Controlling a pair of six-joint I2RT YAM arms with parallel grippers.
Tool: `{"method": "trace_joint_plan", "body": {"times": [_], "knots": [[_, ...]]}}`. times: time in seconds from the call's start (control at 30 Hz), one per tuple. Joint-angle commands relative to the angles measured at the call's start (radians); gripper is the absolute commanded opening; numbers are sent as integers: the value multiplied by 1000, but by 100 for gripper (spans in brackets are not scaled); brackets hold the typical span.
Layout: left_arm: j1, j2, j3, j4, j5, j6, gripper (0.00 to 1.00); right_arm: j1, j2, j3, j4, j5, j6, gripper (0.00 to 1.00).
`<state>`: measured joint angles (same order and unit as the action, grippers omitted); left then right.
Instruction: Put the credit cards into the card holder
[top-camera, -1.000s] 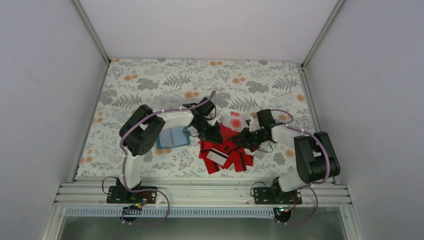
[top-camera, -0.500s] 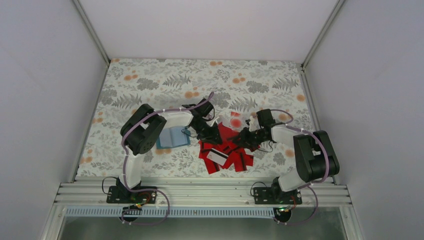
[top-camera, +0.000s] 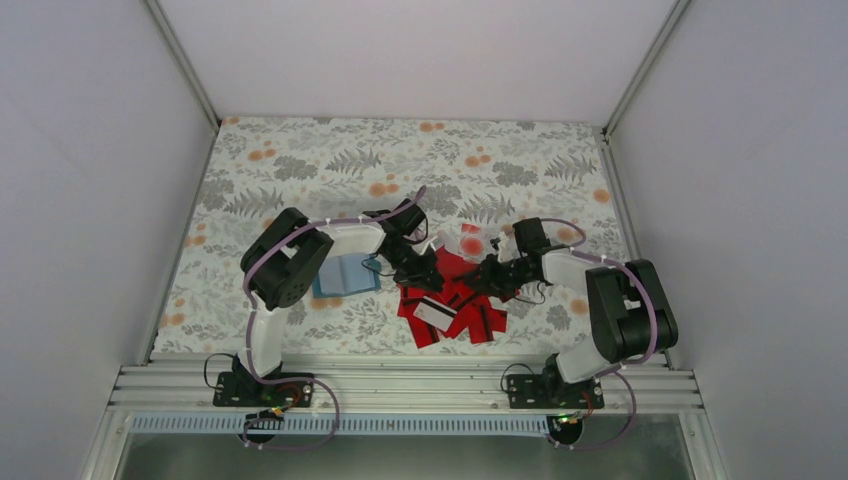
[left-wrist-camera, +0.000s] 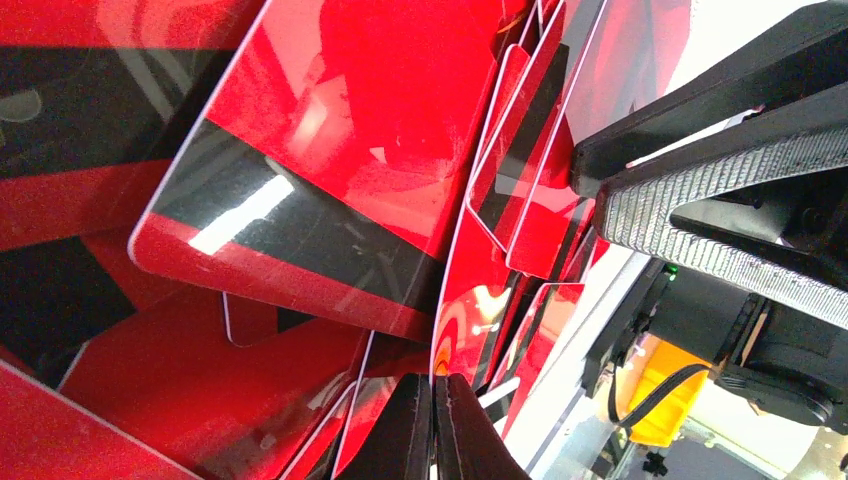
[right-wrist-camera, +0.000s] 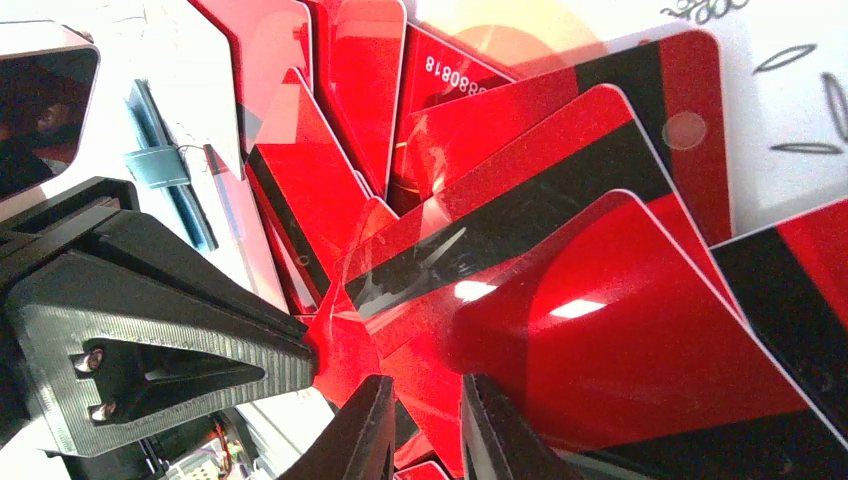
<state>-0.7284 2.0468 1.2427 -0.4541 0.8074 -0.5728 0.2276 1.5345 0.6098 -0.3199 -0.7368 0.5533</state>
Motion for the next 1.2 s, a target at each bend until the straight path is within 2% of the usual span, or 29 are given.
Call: {"method": "trace_joint_plan", "body": {"times": [0.0,0.2,0.5,0.87,1.17], "knots": [[-6,-11,-2,25,25,-24,2,5,46,-37,-24,89,-13,19],[-3,-30,0,8,26,-36,2,3,32,-28,-32,94,-17,20],[21,-76,1,-20,34,-26,2,4,-39,2,-66,128,-30,29],[70,-157,-39,-48,27,-4,2,4,-162,67,-92,140,-56,47],[140,-298,-32,-71,-43,-8,3,4,-241,197,-99,77,-63,83]]}}
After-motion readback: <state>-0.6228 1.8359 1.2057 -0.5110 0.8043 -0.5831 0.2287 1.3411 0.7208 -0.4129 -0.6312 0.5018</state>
